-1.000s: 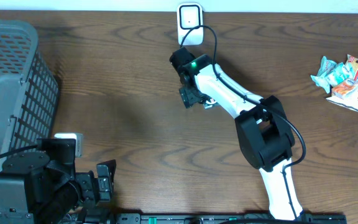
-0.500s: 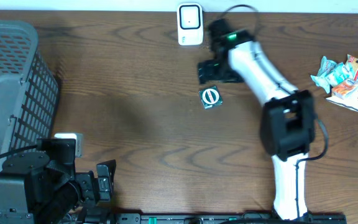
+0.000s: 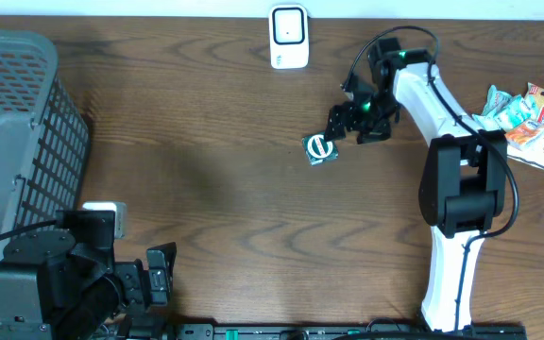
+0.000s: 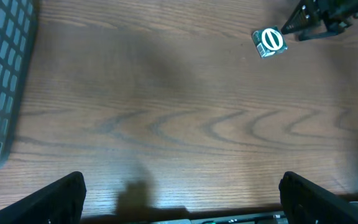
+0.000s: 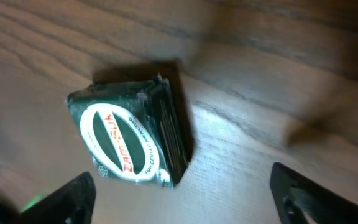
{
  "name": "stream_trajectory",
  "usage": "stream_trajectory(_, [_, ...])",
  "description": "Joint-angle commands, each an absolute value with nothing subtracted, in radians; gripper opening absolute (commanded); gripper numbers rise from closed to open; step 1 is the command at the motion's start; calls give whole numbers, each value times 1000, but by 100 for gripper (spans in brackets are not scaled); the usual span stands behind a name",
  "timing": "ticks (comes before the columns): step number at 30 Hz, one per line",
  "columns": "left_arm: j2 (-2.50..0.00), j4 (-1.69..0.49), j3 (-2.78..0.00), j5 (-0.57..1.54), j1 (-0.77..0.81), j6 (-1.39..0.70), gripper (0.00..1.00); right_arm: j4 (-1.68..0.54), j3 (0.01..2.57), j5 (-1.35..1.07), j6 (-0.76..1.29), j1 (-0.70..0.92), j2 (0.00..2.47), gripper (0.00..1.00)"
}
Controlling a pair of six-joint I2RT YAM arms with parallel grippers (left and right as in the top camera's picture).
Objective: Scan the item barcode
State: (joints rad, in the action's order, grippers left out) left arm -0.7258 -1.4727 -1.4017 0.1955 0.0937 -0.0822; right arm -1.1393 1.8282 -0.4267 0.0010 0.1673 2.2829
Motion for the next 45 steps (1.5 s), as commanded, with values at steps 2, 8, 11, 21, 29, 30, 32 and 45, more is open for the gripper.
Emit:
stream_trajectory(2, [-728,-1473,-1404,186,94,-88,98,-1093,1777,-456,-31,192,2284,75])
stream_trajectory(8, [-728,-1473,-1404,186,94,-88,97,-1059,1739,-455,-31,229,2284,72])
stream_trajectory(11, [-728,-1473,-1404,186,94,-88,98,-1029,1719,-454,-30,250,2284,63])
stream_trajectory(21, [-728,-1473,-1404,186,94,-88,98,-998,1696,-327,137,276,2284,27])
stream_trajectory(29, [-728,-1473,-1404,186,94,-88,98,-1056,1752,-327,171,274,2283,36])
stream_trajectory(30, [-728,-1473,-1404,186,94,-88,98,-1082,1770,-326,171,274,2283,41])
stream_trajectory(32, [-728,-1473,-1404,186,94,-88,98,-1136,1805,-323,171,274,2283,53])
stream_trajectory(45, [-728,-1473,-1404,186,94,-88,98,-1311,1869,-350,594,286,2283,86])
